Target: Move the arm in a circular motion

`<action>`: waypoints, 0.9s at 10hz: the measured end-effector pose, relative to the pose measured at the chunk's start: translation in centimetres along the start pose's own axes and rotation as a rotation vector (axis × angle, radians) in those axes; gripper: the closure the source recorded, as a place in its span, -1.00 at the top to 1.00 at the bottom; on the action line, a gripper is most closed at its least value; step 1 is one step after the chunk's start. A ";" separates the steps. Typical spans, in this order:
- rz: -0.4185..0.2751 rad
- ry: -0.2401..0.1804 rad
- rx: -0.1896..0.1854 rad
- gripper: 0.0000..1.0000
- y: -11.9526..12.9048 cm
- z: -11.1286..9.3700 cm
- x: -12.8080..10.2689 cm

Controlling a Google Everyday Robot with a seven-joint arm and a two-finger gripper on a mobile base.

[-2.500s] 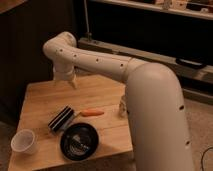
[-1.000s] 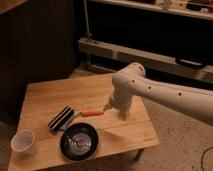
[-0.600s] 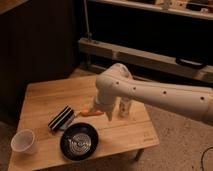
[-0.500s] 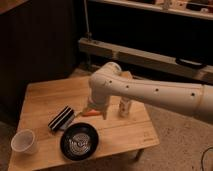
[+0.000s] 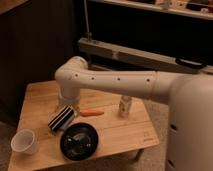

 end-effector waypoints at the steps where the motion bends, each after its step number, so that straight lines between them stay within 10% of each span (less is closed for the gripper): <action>1: -0.015 0.013 -0.008 0.31 -1.4 0.3 1.3; 5: 0.060 0.065 -0.043 0.31 -1.8 0.3 8.1; 9: 0.174 0.105 -0.073 0.31 4.9 -2.1 11.5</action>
